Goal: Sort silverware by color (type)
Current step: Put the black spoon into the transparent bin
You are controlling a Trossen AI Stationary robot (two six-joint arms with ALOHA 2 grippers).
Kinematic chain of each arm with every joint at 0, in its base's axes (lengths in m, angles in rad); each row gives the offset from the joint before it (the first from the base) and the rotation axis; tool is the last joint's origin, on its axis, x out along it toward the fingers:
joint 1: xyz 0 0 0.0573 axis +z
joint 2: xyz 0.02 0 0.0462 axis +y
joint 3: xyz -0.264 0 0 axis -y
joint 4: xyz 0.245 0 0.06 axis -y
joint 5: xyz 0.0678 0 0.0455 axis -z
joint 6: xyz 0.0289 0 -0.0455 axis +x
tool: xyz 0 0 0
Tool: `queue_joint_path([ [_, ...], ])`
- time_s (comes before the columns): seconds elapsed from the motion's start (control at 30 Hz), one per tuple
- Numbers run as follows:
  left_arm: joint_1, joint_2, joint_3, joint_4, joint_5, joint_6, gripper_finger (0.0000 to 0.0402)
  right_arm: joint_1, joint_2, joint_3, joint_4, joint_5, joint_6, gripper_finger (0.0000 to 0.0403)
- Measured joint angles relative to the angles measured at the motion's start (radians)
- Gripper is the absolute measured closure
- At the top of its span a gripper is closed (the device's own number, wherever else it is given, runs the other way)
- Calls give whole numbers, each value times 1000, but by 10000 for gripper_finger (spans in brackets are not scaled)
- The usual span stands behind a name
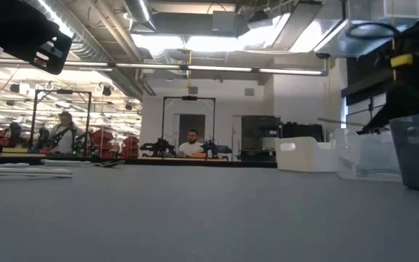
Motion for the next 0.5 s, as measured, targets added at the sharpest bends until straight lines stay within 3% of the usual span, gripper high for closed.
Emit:
queue_joint_path([
  [0.5, 0, 0, 0, 0, 0, 0, 321, 0, 0, -67, 4, -71, 149, 388],
])
